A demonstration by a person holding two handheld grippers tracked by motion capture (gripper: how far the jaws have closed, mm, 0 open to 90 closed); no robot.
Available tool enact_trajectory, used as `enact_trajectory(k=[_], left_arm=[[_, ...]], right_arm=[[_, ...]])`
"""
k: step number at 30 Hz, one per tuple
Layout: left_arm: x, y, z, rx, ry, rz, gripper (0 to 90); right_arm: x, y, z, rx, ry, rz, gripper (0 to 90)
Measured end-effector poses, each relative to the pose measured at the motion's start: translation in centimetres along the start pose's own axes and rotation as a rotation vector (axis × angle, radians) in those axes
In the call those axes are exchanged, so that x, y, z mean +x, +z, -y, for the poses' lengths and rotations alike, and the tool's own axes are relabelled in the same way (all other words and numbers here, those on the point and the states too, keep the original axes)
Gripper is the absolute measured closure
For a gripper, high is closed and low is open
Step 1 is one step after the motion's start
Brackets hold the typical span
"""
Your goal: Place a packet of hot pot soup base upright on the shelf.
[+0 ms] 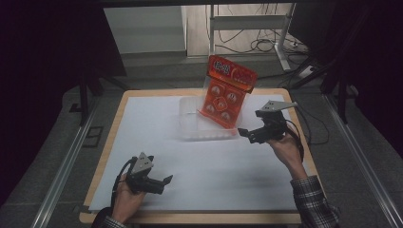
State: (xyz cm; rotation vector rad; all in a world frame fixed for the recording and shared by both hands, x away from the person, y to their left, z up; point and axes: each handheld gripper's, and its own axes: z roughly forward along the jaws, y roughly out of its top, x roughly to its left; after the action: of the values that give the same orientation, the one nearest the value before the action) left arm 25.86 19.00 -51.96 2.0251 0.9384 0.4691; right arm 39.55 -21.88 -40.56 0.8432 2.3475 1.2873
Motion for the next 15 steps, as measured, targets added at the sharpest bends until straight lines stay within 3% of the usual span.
enact_trajectory(k=[15], left_arm=[[0.0, -0.1, 0.0, -0.001, 0.007, -0.004, 0.0]], right_arm=[[1.3, -0.2, 1.3, 0.001, -0.005, -0.014, 0.0]])
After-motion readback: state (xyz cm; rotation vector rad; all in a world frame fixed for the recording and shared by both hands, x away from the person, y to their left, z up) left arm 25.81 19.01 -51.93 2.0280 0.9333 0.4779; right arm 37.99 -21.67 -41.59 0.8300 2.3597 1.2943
